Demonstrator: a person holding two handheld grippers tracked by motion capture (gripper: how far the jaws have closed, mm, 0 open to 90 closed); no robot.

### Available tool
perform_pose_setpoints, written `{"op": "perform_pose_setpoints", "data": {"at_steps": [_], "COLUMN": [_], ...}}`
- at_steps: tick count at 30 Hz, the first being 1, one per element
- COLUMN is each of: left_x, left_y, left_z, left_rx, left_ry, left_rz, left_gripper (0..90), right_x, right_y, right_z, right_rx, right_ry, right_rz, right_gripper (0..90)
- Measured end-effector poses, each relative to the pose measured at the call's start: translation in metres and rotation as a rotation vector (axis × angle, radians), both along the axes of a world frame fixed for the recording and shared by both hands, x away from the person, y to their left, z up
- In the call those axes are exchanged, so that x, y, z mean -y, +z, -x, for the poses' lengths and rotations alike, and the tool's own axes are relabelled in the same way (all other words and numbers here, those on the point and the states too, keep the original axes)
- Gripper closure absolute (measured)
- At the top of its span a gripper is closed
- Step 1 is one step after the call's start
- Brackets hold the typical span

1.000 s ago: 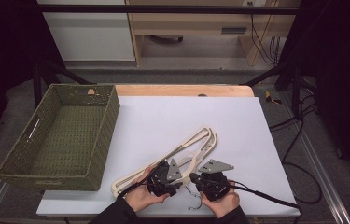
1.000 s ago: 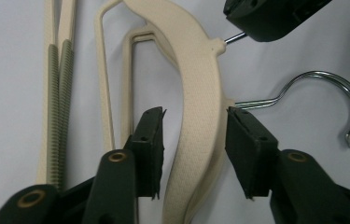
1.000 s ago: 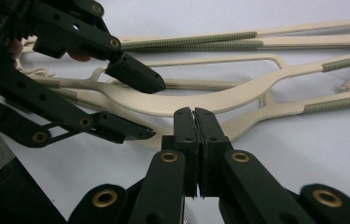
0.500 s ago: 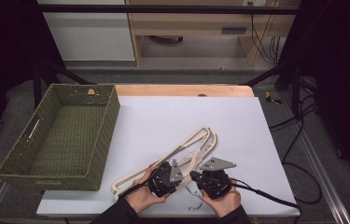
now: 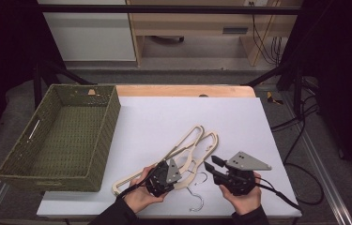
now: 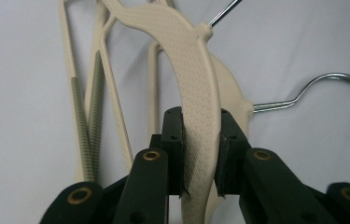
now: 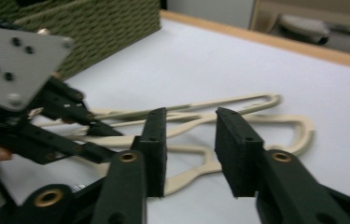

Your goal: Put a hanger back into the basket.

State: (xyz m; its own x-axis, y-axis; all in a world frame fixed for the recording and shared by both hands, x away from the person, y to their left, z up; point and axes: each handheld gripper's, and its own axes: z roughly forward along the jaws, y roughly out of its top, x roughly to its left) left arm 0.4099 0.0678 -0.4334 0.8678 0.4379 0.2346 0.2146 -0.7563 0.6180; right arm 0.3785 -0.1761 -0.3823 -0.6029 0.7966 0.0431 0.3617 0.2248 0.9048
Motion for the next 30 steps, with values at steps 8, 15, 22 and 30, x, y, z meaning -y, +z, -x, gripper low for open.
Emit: {"op": "perform_pose_setpoints", "data": {"at_steps": [8, 15, 22, 30], "left_x": [-0.016, -0.032, -0.056, -0.079], "left_y": [0.015, 0.026, 0.035, 0.041], "left_z": [-0.005, -0.012, -0.025, -0.033], "left_rx": [0.018, 0.043, 0.053, 0.059], "left_ry": [0.053, 0.125, 0.210, 0.257], "left_rz": [0.063, 0.084, 0.122, 0.199], "left_gripper": [79.2, 81.8, 84.9, 86.0], "right_x": [0.035, 0.049, 0.055, 0.054], "right_y": [-0.012, -0.029, -0.037, -0.042], "right_z": [-0.009, -0.016, -0.018, -0.019], "right_rx": [0.014, -0.023, -0.025, -0.030], "right_ry": [-0.073, -0.084, -0.085, -0.080], "right_rz": [-0.056, -0.074, -0.077, -0.053], "right_gripper": [35.3, 21.8, 15.4, 12.1]}}
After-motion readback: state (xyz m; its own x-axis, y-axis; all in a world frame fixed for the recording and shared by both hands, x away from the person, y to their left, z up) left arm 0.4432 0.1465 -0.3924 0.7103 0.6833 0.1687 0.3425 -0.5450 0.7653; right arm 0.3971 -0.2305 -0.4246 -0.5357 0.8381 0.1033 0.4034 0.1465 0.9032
